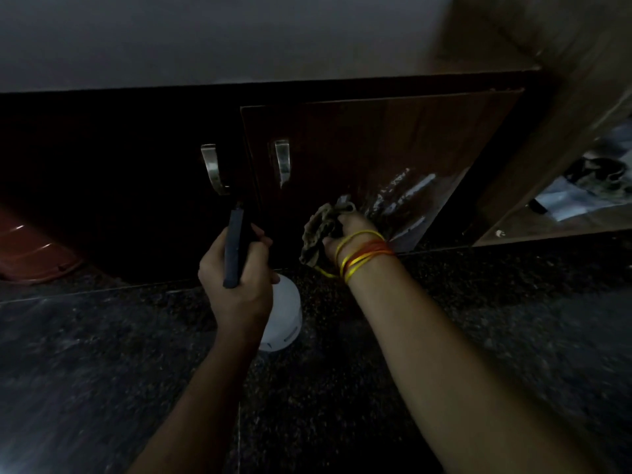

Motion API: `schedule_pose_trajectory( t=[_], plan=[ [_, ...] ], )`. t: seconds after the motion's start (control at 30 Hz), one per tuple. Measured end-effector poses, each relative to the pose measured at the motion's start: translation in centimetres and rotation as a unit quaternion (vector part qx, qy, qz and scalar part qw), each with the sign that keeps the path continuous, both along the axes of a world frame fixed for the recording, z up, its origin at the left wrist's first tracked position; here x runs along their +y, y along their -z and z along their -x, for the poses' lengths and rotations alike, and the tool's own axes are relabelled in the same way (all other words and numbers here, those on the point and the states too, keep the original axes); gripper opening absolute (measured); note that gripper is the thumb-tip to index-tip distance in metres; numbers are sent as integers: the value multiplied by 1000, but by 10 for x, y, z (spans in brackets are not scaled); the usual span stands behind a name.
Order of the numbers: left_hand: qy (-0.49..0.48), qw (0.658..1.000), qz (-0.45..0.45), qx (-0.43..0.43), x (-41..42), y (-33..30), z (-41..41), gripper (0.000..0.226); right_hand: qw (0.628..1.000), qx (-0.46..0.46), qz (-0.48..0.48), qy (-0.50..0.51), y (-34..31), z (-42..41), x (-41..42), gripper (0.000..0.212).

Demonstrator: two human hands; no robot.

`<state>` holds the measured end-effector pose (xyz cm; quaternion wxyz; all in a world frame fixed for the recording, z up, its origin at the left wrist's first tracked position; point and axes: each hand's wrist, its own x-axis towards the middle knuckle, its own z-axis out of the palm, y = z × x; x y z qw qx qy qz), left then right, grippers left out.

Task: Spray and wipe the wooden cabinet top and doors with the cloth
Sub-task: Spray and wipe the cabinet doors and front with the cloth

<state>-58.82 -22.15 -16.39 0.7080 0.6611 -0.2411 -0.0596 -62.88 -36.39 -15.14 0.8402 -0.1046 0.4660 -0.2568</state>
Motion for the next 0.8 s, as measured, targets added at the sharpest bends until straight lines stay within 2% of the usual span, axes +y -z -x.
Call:
schedule_pose_trajectory(
  t=[0.07,0.17,0.3,0.33,0.4,0.47,0.5,0.53,0.6,0.63,0.73,0.8],
  plan=[
    [9,1000,5,-2,-3,-6,1,11,998,-18,28,46,-18,-1,-4,65],
    [12,1000,15,-7,-6,-12,4,12,993,4,102,62,-34,-2,1,44],
    [11,1000,15,-7,-5,-13,7,13,988,87,115,54,-30,3,13,26],
    [12,1000,15,-5,-4,-12,8,14,986,103,121,43,-26,4,14,23],
    [15,1000,10,-6,-2,-11,9,13,975,154,159,25,-17,7,11,32],
    [11,1000,-1,-9,-1,-10,9,12,957,167,231,56,-11,4,10,28],
    [8,1000,-5,-8,-1,-10,9,12,938,188,276,93,-6,2,9,19],
    [7,1000,-6,-7,-1,-9,8,12,908,228,335,102,-2,3,10,21],
    [6,1000,-7,-10,-3,-9,8,12,817,344,460,48,10,3,15,54],
    [6,1000,-6,-13,-5,-9,8,11,774,370,513,25,16,5,18,62],
    [10,1000,-1,-12,-8,-8,9,12,691,388,610,-25,38,9,25,70],
    [14,1000,5,0,-7,-7,8,12,620,438,645,-82,54,17,21,71]
  ],
)
